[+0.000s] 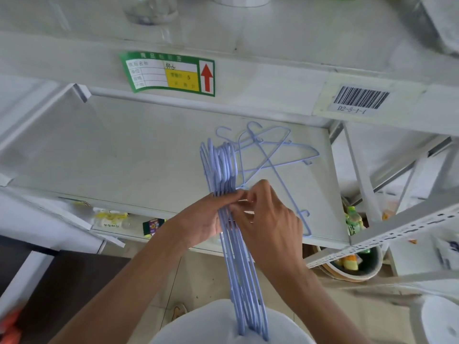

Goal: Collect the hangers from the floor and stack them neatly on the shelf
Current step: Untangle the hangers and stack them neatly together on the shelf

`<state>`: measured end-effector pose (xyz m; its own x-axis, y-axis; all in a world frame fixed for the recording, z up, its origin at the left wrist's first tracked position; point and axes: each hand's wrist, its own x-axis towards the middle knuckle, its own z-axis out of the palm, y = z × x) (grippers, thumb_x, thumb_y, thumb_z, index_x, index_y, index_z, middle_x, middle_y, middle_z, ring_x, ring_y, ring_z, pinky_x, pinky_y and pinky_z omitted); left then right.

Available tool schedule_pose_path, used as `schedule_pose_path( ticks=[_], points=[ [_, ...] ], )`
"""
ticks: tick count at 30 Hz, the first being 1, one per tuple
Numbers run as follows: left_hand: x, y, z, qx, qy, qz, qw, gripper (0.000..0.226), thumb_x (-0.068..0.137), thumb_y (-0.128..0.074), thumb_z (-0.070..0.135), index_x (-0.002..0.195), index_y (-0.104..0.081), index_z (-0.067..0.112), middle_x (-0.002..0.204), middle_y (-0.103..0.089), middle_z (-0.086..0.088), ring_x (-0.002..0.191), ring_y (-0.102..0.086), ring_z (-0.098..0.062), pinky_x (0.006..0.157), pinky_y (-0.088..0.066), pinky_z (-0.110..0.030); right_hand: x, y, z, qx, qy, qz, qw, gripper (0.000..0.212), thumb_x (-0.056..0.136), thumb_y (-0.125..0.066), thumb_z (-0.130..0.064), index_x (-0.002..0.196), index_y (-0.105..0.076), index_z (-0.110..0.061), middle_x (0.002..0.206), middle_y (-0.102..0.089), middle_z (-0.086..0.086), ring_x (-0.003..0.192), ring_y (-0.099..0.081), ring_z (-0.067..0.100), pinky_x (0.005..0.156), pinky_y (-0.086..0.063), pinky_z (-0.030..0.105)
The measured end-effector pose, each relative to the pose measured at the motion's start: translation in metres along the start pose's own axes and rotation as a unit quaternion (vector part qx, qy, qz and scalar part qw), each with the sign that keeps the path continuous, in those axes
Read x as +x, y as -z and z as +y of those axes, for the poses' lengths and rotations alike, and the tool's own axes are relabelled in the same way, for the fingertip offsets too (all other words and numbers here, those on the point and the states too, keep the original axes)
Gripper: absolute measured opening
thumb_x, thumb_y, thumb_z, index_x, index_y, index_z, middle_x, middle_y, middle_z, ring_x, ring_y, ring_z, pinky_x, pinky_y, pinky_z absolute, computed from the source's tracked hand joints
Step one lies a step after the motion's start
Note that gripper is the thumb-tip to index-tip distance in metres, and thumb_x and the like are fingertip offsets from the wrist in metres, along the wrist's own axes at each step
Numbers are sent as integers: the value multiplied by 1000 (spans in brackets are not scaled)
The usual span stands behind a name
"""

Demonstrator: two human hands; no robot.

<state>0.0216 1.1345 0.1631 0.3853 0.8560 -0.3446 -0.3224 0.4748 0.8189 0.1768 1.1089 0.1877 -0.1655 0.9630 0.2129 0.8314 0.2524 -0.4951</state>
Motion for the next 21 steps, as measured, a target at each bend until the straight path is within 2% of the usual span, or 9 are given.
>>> schedule_pose_path(
  ticks=[3, 5, 6, 8, 10, 12, 14, 18, 21],
  points=[
    [1, 7, 3, 33, -12, -8, 999, 44, 107, -41, 30, 137, -62, 6, 133, -67, -18, 122, -64, -40, 109, -48, -52, -22, 2, 6, 168, -125, -94, 973, 28, 93, -58, -56, 89, -40, -35, 79, -60, -13, 65, -58, 0, 58, -48, 31],
    [1, 12, 6, 48, -25, 8, 999, 46, 111, -33, 29, 143, -55, 5, 139, -64, -19, 128, -61, -41, 110, -47, -51, -37, -2, 9, 335, -218, -215, 891, 26, 93, -64, -56, 100, -53, -33, 89, -69, -3, 74, -67, 3, 73, -60, 47],
    [1, 13, 7, 55, -36, 8, 998, 47, 111, -32, 29, 143, -54, 4, 139, -64, -18, 127, -61, -40, 110, -48, -49, -43, -6, 11, 411, -254, -273, 832, 30, 95, -63, -51, 109, -58, -25, 96, -74, 7, 81, -73, 15, 79, -61, 50],
    [2, 16, 13, 35, -55, 13, 998, 46, 108, -37, 28, 142, -55, 1, 137, -65, -21, 125, -64, -39, 107, -51, -48, -51, -11, 11, 504, -276, -348, 741, 40, 104, -54, -37, 117, -63, -1, 100, -76, 23, 82, -72, 34, 76, -61, 44],
    [4, 22, 19, -23, -62, 10, 998, 44, 105, -44, 22, 137, -59, -3, 135, -65, -24, 120, -67, -36, 99, -56, -43, -57, -13, 9, 553, -260, -374, 697, 45, 106, -50, -33, 107, -66, 8, 87, -74, 24, 69, -70, 31, 65, -56, 33],
    [5, 26, 28, -99, -56, 11, 993, 39, 101, -46, 13, 131, -64, -5, 132, -66, -26, 113, -72, -31, 92, -60, -38, -61, -12, 5, 574, -237, -386, 683, 41, 106, -48, -35, 96, -68, 0, 77, -73, 17, 60, -69, 23, 60, -53, 28],
    [4, 33, 33, -146, -43, 9, 988, 38, 98, -47, 9, 126, -67, -6, 130, -68, -25, 109, -74, -29, 89, -61, -36, -63, -13, 2, 583, -201, -400, 678, 38, 108, -46, -33, 94, -67, -5, 78, -73, 19, 62, -70, 19, 62, -54, 26],
    [4, 44, 38, -153, -17, 4, 988, 39, 102, -39, 8, 123, -69, -7, 128, -69, -24, 110, -74, -29, 87, -61, -35, -65, -18, 3, 610, -140, -407, 665, 35, 112, -41, -25, 108, -64, 0, 104, -64, 48, 78, -74, 19, 74, -59, 26],
    [3, 43, 35, -144, -22, 8, 989, 45, 109, -28, 6, 124, -68, -6, 130, -68, -24, 113, -72, -29, 89, -61, -35, -66, -17, 11, 610, -145, -417, 658, 37, 110, -47, -26, 117, -64, 7, 118, -64, 43, 94, -75, 26, 89, -61, 34]
  ],
)
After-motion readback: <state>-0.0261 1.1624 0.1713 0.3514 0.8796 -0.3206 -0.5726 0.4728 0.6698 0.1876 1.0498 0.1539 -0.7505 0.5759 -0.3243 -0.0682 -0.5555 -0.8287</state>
